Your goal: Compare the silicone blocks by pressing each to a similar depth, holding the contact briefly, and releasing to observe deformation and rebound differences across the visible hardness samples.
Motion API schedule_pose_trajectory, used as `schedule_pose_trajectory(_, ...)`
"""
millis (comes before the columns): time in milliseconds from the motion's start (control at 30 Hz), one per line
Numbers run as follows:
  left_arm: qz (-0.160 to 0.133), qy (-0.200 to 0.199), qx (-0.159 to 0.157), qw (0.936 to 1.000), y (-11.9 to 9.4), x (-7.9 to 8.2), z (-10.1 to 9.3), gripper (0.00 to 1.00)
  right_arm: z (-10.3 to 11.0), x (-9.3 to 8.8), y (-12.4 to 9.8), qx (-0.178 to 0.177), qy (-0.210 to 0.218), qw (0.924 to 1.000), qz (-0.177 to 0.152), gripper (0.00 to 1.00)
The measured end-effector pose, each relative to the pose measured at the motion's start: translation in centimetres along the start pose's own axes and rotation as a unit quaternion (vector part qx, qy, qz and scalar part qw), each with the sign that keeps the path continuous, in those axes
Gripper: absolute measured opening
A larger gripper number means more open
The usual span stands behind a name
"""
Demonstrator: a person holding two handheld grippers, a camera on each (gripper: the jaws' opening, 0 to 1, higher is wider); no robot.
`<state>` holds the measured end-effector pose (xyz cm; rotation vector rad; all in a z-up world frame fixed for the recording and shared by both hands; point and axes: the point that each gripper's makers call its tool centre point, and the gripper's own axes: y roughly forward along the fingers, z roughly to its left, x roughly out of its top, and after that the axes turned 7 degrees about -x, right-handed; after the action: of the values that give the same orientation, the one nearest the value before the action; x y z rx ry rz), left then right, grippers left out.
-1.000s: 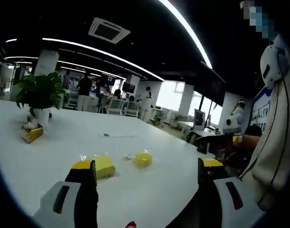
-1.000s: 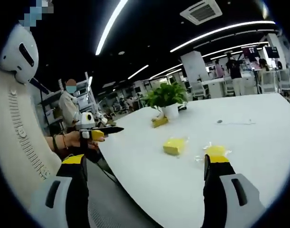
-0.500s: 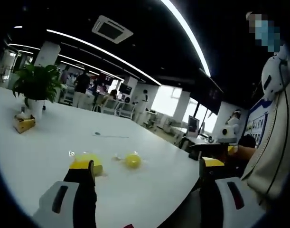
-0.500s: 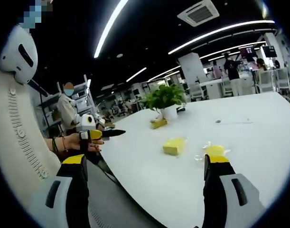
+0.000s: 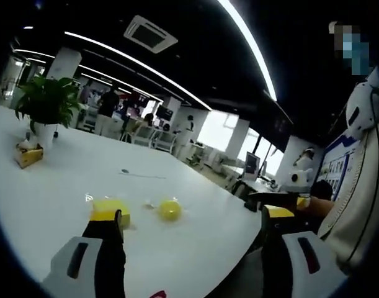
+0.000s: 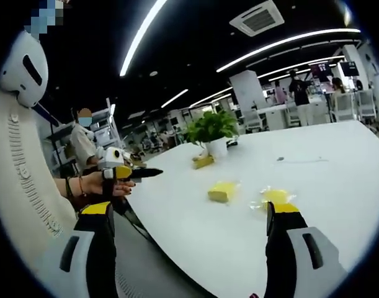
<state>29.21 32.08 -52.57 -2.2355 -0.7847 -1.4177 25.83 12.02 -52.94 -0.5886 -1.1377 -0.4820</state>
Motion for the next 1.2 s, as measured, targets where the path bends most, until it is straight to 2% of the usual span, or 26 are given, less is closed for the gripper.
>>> schedule_pose_trajectory(267,0.020,0.012,-0.013,0.9996,1.5,0.4,0.1,0.91,-1.2,1.0,-0.9,-0.013,-0.008,0.9999,-0.005,0.94)
schedule_pose_trajectory(400,0.026,0.015,-0.017,0.9994,1.9,0.8,0.8,0.91,-2.3,1.4,-1.3,-0.026,-0.009,0.9996,-0.004,0.94)
schedule_pose_trajectory(600,0.036,0.008,-0.023,0.9991,3.7,0.8,2.4,0.90,-3.0,1.8,-1.0,-0.029,-0.016,0.9993,-0.017,0.89)
schedule_pose_trajectory(700,0.049,0.006,-0.026,0.9984,5.4,0.3,3.1,0.90,-3.2,1.9,-0.6,-0.029,-0.015,0.9992,-0.022,0.87)
schedule_pose_trajectory(867,0.067,-0.015,-0.053,0.9962,8.4,-0.4,3.1,0.90,-4.1,0.9,0.0,-0.033,0.000,0.9994,0.002,0.87)
schedule_pose_trajectory(1000,0.075,-0.022,-0.065,0.9948,10.5,-0.7,3.6,0.90,-4.8,1.0,0.3,-0.037,0.007,0.9993,0.001,0.87)
schedule_pose_trajectory(1133,0.076,-0.074,-0.072,0.9917,12.9,-1.2,4.8,0.88,-5.5,0.8,0.6,-0.042,0.016,0.9990,0.005,0.87)
schedule_pose_trajectory(1200,0.078,-0.085,-0.062,0.9914,14.0,-1.6,5.9,0.87,-5.8,0.5,0.9,-0.042,0.019,0.9989,0.010,0.87)
